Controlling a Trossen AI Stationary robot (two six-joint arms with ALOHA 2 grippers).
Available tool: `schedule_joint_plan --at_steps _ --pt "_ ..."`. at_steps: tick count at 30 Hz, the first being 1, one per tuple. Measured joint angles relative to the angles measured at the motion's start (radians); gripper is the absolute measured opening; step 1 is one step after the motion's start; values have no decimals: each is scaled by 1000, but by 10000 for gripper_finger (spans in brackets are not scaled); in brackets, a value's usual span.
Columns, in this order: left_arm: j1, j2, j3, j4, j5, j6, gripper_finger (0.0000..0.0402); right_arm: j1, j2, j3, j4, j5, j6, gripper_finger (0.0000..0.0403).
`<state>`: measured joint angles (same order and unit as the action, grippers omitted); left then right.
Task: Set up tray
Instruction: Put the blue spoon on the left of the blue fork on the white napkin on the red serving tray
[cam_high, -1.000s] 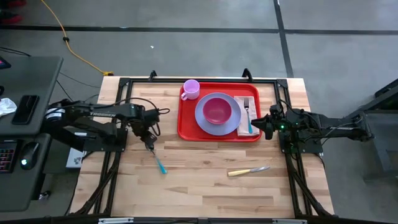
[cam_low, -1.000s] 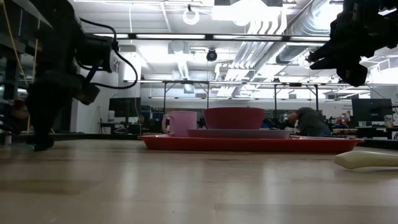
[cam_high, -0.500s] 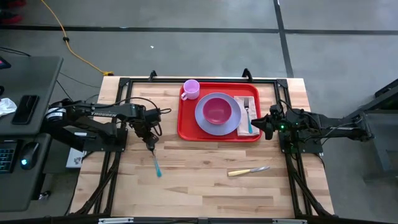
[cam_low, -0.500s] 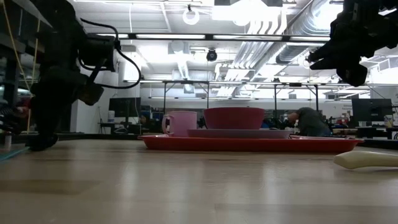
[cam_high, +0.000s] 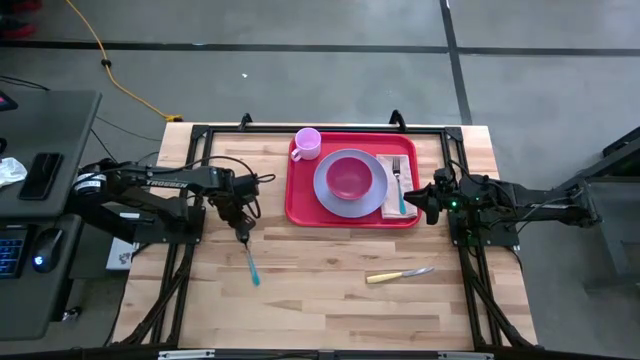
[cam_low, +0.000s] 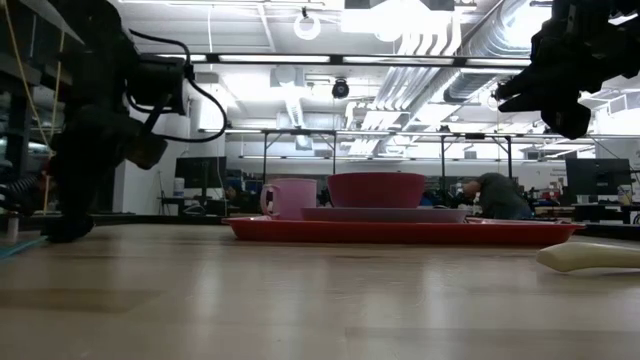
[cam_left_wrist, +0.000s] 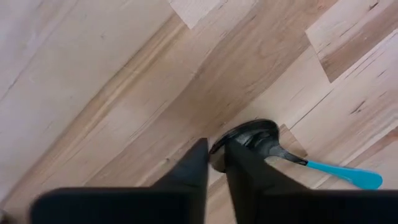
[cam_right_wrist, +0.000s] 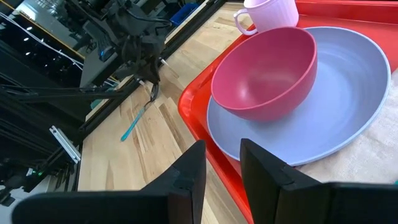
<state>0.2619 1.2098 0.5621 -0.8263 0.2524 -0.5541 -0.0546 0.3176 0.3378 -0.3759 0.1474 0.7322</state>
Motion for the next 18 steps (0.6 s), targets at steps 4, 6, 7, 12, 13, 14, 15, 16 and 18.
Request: schedule_joint_plan --at_steps 4,6,7,12,13,14,15,16,18 --pt "0 -1 0 23 31 -2 18 0 0 0 0 0 1 78" --pt "0 -1 0 26 41 -3 12 0 0 0 0 0 1 78" --pt "0 -1 0 26 41 -5 16 0 0 0 0 0 1 78" --pt "0 -1 0 24 52 -23 14 0 0 0 0 0 3 78" --pt "0 -1 0 24 54 -23 10 0 0 0 0 0 3 78" --pt "0 -1 0 24 56 -23 9 0 0 0 0 0 3 78" --pt "0 -1 0 24 58 -25 9 0 0 0 0 0 3 78" --pt "0 -1 0 24 59 -27 11 0 0 0 0 0 3 78" --pt "0 -1 0 24 60 -33 12 0 0 0 0 0 3 78"
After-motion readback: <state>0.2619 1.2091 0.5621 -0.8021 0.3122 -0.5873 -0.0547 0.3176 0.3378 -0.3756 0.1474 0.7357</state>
